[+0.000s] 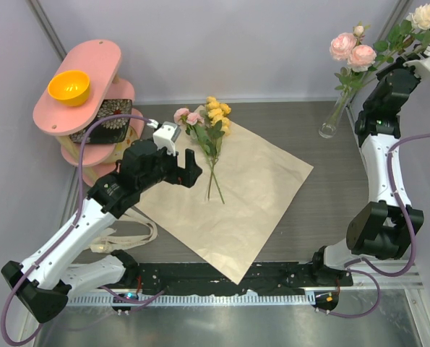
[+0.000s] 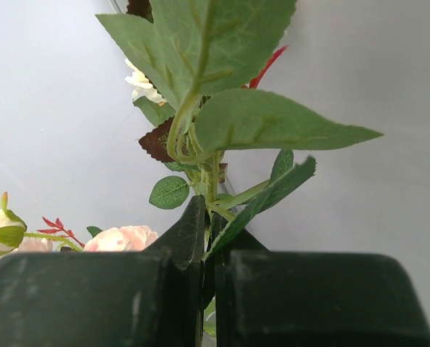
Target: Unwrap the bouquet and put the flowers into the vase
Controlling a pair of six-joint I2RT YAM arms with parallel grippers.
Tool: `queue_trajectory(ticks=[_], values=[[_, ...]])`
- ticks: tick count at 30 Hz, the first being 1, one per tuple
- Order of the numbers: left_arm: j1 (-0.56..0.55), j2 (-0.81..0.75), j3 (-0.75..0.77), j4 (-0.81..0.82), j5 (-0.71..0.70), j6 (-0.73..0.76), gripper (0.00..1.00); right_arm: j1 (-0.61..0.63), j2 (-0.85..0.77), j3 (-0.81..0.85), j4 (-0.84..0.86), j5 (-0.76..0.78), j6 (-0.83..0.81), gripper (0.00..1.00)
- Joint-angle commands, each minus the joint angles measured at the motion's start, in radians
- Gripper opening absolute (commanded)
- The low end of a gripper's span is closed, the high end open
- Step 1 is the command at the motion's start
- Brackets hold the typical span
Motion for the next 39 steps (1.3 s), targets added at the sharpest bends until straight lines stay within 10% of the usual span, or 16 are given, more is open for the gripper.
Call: queue_trajectory(ticks=[1,39], values=[[0.007,0.000,-0.006,0.030,0.012,-0.004,0.98,0.006,0.016,0.029,0.069,-0.015,0.003,0.01],[0.025,0.019,-0.012,0.032,0.040,-0.010,0.98,0.021,0.179,0.055,0.109,-0.082,-0.029,0.01]])
